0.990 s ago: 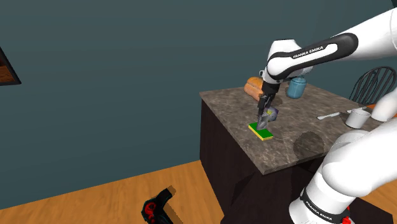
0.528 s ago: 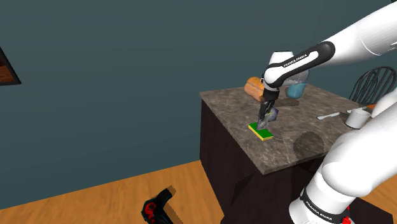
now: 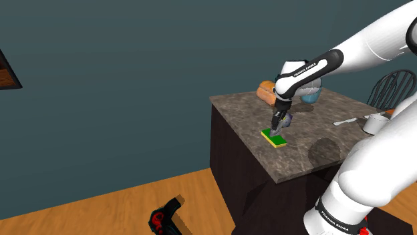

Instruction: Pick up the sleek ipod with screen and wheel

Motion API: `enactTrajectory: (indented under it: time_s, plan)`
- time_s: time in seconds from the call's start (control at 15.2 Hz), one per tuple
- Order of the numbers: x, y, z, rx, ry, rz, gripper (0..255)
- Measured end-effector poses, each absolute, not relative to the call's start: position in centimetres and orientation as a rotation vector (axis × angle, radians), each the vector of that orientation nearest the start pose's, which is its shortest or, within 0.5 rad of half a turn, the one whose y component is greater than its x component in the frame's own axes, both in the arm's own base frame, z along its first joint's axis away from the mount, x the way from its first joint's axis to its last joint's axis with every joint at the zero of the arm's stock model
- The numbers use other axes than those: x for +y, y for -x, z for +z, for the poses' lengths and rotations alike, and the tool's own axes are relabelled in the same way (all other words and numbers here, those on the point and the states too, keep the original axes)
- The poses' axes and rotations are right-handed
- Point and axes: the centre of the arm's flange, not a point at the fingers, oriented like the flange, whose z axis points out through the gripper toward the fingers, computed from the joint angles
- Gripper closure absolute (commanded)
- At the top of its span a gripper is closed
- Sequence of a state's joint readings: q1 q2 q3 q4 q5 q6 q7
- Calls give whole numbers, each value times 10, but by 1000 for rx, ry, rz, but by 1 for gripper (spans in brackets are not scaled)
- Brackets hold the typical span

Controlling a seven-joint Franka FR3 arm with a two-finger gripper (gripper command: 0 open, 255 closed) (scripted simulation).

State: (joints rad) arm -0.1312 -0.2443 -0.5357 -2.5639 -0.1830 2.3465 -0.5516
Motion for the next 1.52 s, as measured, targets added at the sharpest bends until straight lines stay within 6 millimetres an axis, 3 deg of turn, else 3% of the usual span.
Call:
enactTrajectory:
  time_s: [0.59, 1.52]
  plan:
    - [-266, -342, 342, -42, 3148, 3, 255]
    - [-266, -341, 413, -42, 3148, 3, 255]
